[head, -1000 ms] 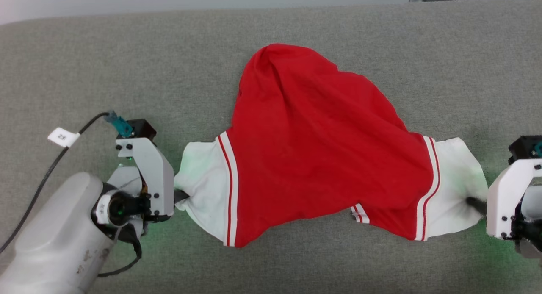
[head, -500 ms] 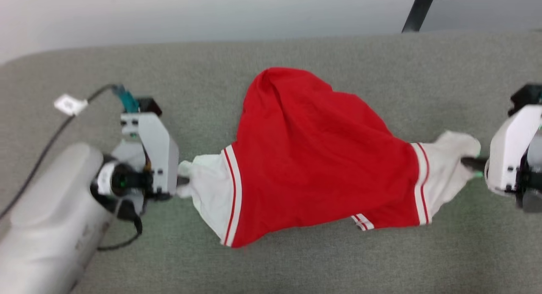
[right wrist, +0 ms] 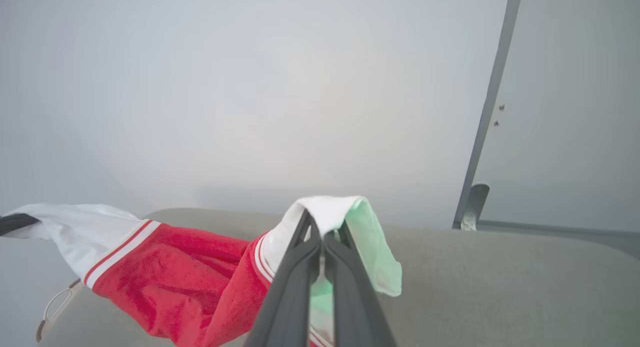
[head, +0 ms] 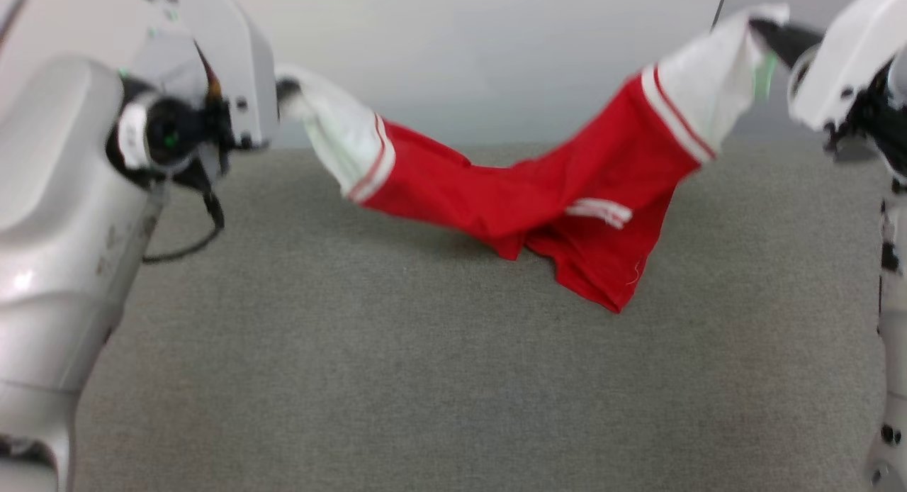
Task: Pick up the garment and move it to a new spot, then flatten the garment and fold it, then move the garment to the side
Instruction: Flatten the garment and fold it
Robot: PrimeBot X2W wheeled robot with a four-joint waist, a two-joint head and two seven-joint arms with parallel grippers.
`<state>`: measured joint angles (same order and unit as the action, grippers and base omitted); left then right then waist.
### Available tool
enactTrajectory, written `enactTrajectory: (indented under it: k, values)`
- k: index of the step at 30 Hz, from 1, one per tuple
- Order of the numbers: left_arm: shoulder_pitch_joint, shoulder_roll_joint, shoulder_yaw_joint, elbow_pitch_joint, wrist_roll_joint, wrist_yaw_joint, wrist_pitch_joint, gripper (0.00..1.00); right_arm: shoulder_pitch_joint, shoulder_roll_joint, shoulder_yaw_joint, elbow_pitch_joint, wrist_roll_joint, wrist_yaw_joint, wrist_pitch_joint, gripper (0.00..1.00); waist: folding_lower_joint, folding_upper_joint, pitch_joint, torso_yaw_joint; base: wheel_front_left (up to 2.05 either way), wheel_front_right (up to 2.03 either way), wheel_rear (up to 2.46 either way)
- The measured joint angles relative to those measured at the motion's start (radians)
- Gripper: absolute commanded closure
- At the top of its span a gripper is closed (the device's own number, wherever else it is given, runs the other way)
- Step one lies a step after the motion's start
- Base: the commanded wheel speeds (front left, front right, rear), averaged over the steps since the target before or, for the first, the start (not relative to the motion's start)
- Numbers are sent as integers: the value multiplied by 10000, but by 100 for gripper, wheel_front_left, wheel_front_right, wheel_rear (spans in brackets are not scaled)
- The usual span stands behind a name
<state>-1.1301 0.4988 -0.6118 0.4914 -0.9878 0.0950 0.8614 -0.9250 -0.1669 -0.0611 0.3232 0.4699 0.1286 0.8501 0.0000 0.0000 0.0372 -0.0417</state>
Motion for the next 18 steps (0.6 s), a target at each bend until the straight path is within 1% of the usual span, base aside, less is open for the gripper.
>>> enactTrajectory:
  k: [4,7,9,11,15,18]
  values:
    - [-701,-280,144,598,219,-123,-731,100,-875,307,-29,612,-113,0,-1317,100,0,0,-175,115,0,0,0]
    - [-1123,-351,198,1009,437,-249,-1210,100,-1410,351,58,993,-194,0,-2224,100,0,0,-82,177,0,0,0]
    - [-1446,-414,268,1260,562,-255,-1572,100,-1782,320,176,1248,-236,0,-2704,100,0,0,61,205,0,0,0]
    - [-1778,-466,295,1455,717,-330,-1954,100,-2157,261,397,1519,-295,0,-3110,100,0,1,271,225,0,0,0]
    - [-2617,-591,397,1887,1026,-337,-2656,100,-2965,192,823,2090,-426,0,-3940,100,0,0,866,240,0,0,0]
    - [-3497,-625,368,2243,1530,-397,-3505,100,-3920,-56,1296,2594,-1160,0,-5244,100,0,0,1466,219,0,0,0]
